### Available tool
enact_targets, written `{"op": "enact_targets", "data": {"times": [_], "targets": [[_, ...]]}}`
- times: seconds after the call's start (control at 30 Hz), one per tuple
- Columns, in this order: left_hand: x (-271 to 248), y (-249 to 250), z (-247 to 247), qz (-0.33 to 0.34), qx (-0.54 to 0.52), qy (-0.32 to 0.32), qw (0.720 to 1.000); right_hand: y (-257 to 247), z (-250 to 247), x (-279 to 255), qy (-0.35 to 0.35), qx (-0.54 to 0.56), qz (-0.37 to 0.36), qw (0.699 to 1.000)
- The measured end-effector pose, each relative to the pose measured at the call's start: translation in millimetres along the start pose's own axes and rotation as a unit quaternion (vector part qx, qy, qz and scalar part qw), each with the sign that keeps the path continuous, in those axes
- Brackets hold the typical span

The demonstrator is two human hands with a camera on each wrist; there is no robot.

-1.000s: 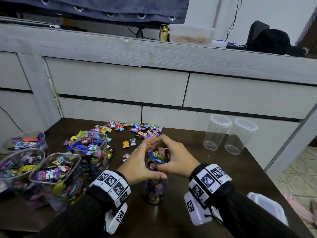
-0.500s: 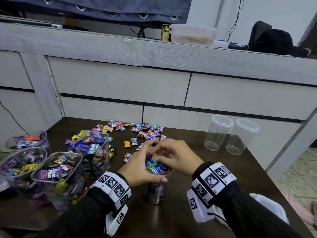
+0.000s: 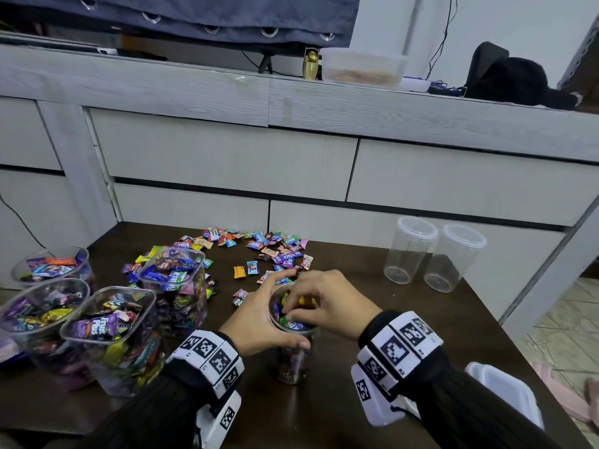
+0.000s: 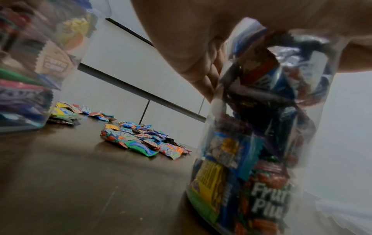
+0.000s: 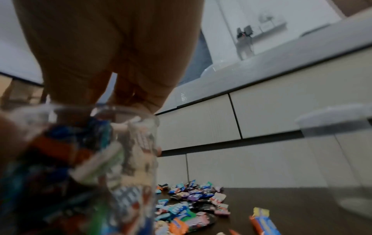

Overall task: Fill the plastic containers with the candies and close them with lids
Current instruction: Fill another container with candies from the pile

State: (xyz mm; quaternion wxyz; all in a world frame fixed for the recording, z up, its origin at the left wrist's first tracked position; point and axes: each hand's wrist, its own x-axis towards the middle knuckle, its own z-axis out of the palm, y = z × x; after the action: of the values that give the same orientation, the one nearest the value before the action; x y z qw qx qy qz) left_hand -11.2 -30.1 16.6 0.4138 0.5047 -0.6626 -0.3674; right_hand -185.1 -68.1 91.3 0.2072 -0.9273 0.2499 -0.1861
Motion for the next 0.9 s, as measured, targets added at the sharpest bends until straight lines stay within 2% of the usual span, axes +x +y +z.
{"op": "enact_targets", "data": {"times": [0.1, 0.17, 0.3, 0.33, 0.47, 0.53, 0.63, 0.7, 0.8, 0.87, 0.9], "targets": [[-1, 0, 1, -0.001, 0.001, 0.007, 1.000, 1, 4, 4, -0.055, -0.094, 0.031, 0.994], [-1, 0, 2, -0.008, -0.002, 0.008, 1.000, 0, 2, 5, -0.068, -0.095, 0.036, 0.992], [0, -2, 3, -0.016, -0.018, 0.001, 1.000, -2, 0, 1, 0.031, -0.067, 0.054, 0.996], [1, -3, 3, -0.016, -0.025, 0.001, 1.000, -2, 2, -1, 0.037, -0.077, 0.067, 0.994], [5, -11, 3, -0.016, -0.018, 0.000, 1.000, -5, 21, -9, -0.033, -0.082, 0.142, 0.986], [5, -17, 0, -0.020, 0.007, -0.024, 0.999, -6, 29, -9, -0.035, -0.077, 0.155, 0.984], [2, -27, -6, -0.053, 0.082, -0.098, 0.990, -5, 34, -8, -0.022, -0.086, 0.163, 0.983], [0, -32, -7, -0.078, 0.196, -0.125, 0.970, -4, 34, -9, -0.023, -0.090, 0.167, 0.982], [-6, -37, -2, -0.117, 0.394, -0.171, 0.895, 1, 28, -14, -0.020, -0.103, 0.178, 0.978], [-10, -42, 2, -0.150, 0.457, -0.202, 0.853, 9, 20, -22, -0.016, -0.117, 0.189, 0.975], [-12, -44, 3, -0.167, 0.463, -0.209, 0.845, 15, 14, -28, -0.013, -0.123, 0.199, 0.972]]}}
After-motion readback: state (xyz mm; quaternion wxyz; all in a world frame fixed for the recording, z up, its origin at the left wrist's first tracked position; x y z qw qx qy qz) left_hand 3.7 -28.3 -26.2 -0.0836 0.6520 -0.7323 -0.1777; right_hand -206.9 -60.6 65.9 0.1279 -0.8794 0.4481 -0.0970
